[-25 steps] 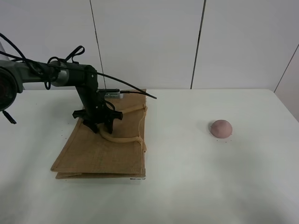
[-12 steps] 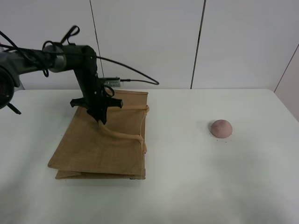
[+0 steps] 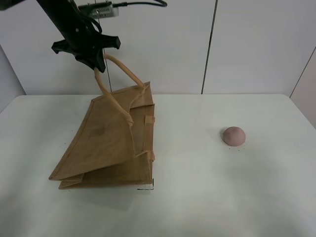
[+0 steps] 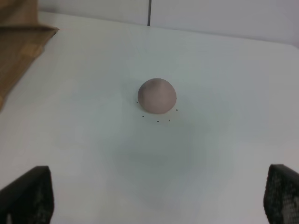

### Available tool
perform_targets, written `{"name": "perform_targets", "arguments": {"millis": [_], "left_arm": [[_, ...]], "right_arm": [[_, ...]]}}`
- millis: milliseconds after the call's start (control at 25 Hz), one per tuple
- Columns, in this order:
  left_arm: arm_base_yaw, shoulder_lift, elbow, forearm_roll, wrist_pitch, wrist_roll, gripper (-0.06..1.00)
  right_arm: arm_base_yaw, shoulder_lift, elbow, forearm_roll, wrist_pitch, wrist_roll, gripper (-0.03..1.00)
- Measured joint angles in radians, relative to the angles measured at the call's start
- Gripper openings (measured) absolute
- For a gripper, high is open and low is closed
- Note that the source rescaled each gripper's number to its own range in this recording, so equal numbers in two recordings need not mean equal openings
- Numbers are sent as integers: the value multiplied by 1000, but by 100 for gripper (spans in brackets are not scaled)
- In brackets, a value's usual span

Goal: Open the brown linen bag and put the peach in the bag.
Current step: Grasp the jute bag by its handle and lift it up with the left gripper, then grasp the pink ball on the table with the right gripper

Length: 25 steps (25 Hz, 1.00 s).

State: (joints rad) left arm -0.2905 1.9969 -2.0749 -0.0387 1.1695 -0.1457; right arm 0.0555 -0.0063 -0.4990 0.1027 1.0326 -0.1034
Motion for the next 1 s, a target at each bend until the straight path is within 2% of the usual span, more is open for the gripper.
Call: {"name": "perform_targets", "arguments": {"millis": [680, 840, 1000], "left_arm": [[0, -165, -13, -17, 2, 58, 0], [0, -167, -13, -35, 2, 61, 0], [0, -167, -13, -67, 2, 65, 0]], "right_arm": [[0, 44, -1, -10, -3, 13, 100], [0, 253, -43, -11, -68, 34, 100], [0, 607, -115, -11, -178, 37, 100]]}}
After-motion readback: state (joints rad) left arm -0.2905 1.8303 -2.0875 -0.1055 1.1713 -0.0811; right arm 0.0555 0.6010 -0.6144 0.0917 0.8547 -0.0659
